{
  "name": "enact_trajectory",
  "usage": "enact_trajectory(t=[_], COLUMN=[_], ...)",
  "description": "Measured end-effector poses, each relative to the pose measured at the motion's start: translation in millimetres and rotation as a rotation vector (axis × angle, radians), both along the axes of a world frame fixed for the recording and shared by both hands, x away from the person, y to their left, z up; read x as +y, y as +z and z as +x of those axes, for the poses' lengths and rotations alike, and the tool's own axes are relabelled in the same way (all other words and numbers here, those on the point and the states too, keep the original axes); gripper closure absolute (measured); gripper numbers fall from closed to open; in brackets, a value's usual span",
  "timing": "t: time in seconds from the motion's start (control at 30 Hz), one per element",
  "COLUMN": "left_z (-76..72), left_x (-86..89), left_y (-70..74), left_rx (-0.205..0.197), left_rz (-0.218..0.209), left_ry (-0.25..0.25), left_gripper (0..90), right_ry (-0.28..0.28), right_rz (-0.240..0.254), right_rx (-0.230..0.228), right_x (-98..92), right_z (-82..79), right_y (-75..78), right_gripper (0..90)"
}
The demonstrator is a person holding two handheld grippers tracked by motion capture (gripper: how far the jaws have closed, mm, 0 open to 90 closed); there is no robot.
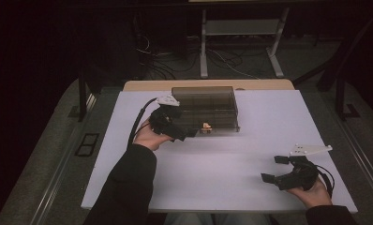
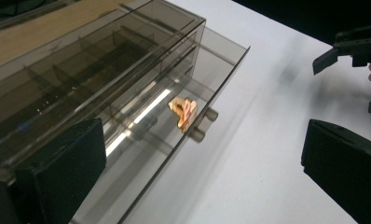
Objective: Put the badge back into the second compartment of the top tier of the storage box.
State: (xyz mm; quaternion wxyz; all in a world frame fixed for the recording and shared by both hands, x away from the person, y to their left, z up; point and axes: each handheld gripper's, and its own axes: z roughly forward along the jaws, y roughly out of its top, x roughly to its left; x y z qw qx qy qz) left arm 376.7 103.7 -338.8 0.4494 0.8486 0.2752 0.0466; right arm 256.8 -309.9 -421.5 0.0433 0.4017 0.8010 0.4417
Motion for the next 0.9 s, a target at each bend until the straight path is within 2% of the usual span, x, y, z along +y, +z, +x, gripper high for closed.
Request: enact_trajectory(t=[0.13, 0.47, 0.73, 0.9], left_z=[-5.2, -21.6, -32.2, -39.9], left_x=[7.4, 17.3, 29.9, 36.7], left_y=[-3.4, -8.0, -15.1, -19.0], left_rx=[-0.004, -0.014, -0.015, -0.026], left_rz=[-0.018, -0.028, -0.054, -0.050], left_ry=[0.018, 0.019, 0.055, 0.072], left_gripper=[0.0, 0.0, 0.0, 0.0], right_ry=[-0.002, -0.003, -0.002, -0.001], right_rz=[-0.001, 0.000, -0.002, -0.002], right_rx=[0.002, 0.008, 0.002, 0.004], right_x=[0.3, 0.7, 0.7, 1.2], right_z=[-0.1, -0.5, -0.1, 0.2], right_y=[0.0, 0.1, -0.2, -0.3], right_gripper=[0.3, 0.3, 0.4, 0.3])
